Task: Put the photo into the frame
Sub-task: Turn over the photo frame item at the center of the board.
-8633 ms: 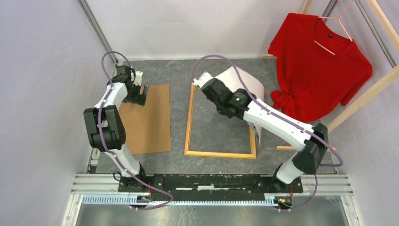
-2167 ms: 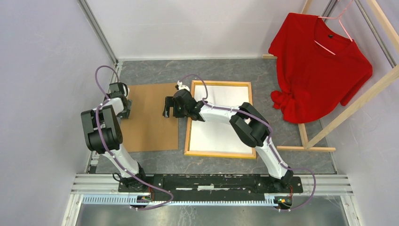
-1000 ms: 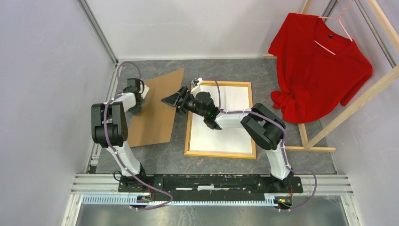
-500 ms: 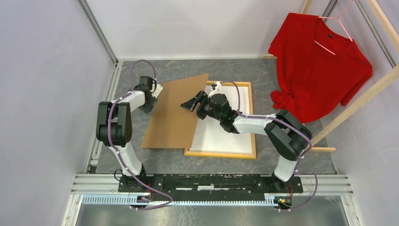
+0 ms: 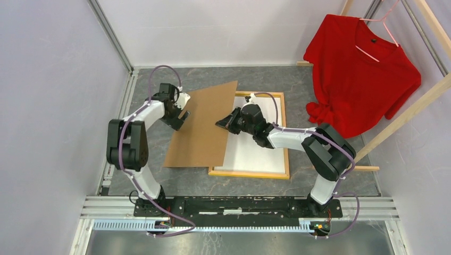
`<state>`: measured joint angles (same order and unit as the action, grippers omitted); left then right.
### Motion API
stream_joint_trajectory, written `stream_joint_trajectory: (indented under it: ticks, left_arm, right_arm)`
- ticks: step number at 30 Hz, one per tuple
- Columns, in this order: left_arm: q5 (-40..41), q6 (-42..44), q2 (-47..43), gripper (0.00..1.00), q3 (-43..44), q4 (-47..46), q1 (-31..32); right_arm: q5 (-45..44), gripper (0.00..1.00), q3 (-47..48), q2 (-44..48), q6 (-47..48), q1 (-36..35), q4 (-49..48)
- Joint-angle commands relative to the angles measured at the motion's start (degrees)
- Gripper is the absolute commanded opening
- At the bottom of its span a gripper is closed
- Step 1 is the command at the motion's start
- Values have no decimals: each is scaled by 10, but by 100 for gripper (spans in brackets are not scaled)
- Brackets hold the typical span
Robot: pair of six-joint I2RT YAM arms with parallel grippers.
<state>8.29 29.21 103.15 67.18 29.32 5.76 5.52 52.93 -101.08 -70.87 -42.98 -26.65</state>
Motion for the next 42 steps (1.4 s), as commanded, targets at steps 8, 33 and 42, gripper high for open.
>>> stream_joint_trajectory:
  ticks: [8,33,42]
  left_arm:
    - [-391,237,-394,100,-28,161,11]
    - [-436,548,-825,98,-331,-98,14]
    - [-405,615,-766,79,-329,-82,15]
  right_arm:
    - [-6,0,197,-46,-68,25,-3]
    - [47,0,265,-70,-214,13,-36]
    - [66,0,253,-67,-221,-4,-55]
